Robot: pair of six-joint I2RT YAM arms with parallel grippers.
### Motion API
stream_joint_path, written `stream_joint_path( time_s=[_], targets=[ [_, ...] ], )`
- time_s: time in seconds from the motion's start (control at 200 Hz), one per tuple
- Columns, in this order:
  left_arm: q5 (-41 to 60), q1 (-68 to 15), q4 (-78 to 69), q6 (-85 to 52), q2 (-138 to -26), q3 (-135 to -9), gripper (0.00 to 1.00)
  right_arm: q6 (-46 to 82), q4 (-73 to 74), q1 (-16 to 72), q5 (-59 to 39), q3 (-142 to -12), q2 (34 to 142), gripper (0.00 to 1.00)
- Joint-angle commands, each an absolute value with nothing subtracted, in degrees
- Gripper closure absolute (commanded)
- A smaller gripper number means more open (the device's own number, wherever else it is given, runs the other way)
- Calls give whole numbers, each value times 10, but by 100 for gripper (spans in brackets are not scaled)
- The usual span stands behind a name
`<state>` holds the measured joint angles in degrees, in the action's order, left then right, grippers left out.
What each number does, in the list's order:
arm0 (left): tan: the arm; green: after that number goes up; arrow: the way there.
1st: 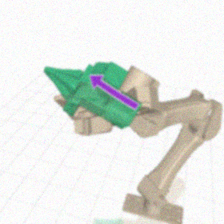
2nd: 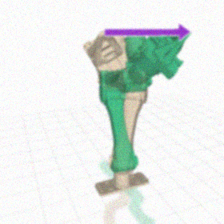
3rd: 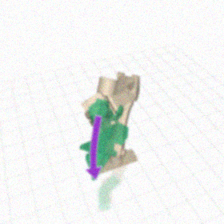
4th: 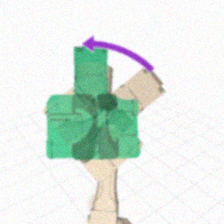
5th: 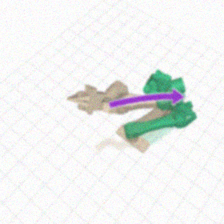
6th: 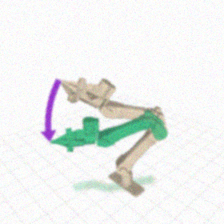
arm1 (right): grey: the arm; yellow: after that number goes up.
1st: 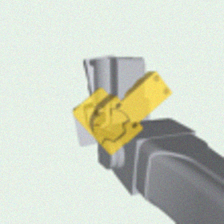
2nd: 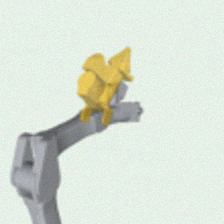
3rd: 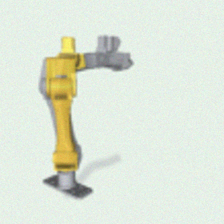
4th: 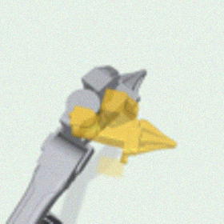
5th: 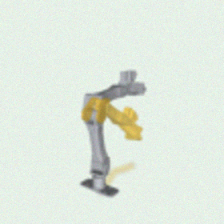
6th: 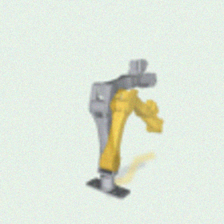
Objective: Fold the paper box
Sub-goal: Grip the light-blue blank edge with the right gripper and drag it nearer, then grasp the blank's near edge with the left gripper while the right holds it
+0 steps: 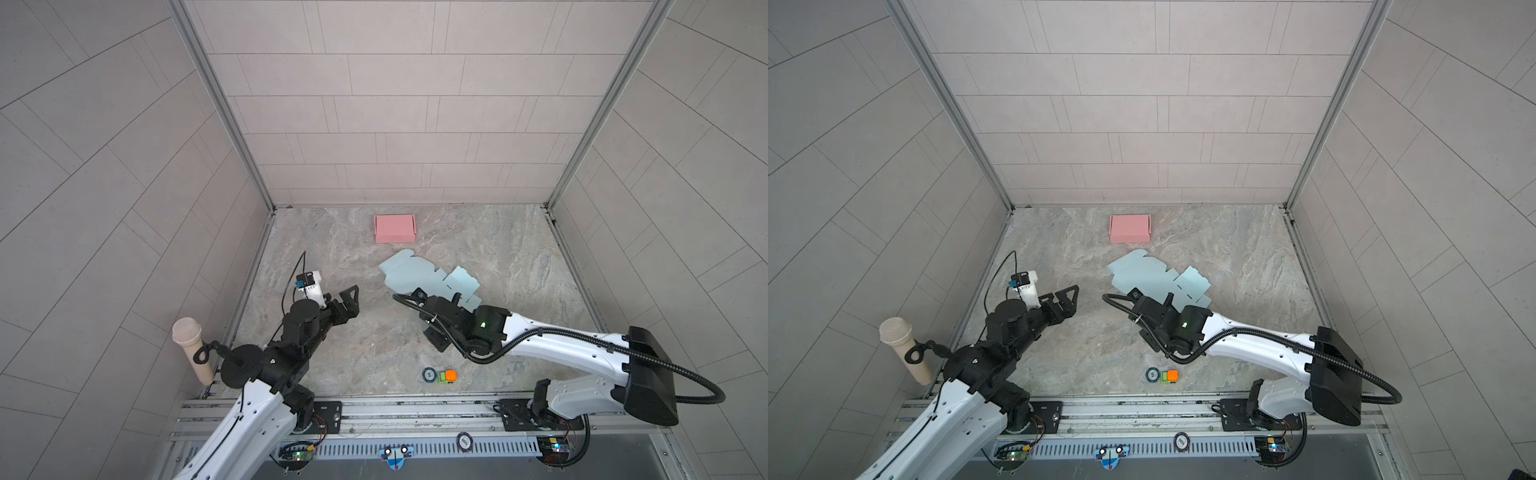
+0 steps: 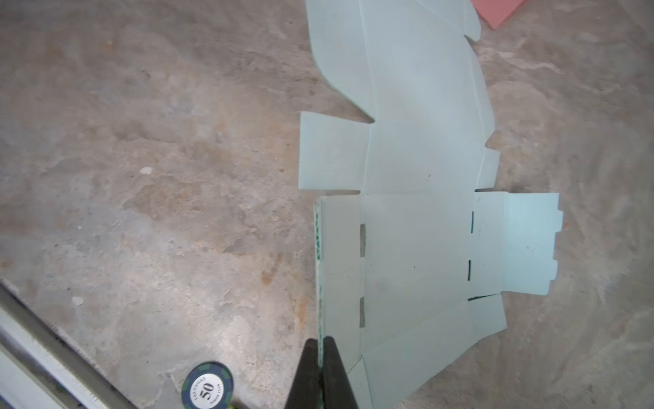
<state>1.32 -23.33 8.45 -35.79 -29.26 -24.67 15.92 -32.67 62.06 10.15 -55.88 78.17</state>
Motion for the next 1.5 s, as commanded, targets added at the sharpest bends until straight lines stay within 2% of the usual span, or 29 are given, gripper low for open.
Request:
stream_joint_path(
  time_s=[0.0, 0.3, 0.365, 0.516, 0.626, 0.781, 1.001, 1.141, 1.312, 1.497],
  targets=[
    [58, -224, 132, -329, -286, -271, 0, 98, -319, 652, 48, -565, 820, 100],
    [101, -224, 101, -328, -342, -254, 0, 96, -300, 651, 20, -565, 883, 98],
    [113, -223, 85, -320, -366, -251, 0, 104, -293, 652, 12, -560, 883, 90],
    [153, -238, 36, -303, -448, -245, 0, 137, -283, 652, 14, -553, 860, 64],
    [142, -271, 22, -289, -501, -264, 0, 200, -297, 644, 56, -544, 819, 44],
    [130, -328, 0, -269, -592, -310, 0, 330, -295, 603, 42, -488, 729, 30],
    [163, -342, -83, -279, -753, -354, 0, 429, -308, 585, 66, -415, 625, 29],
    [167, -342, -99, -274, -820, -373, 0, 460, -263, 518, 16, -331, 553, 28],
    [161, -342, -110, -284, -850, -362, 0, 490, -190, 449, -29, -251, 492, 30],
    [155, -342, -123, -290, -852, -334, 0, 491, -135, 386, -89, -223, 515, 32]
  ],
)
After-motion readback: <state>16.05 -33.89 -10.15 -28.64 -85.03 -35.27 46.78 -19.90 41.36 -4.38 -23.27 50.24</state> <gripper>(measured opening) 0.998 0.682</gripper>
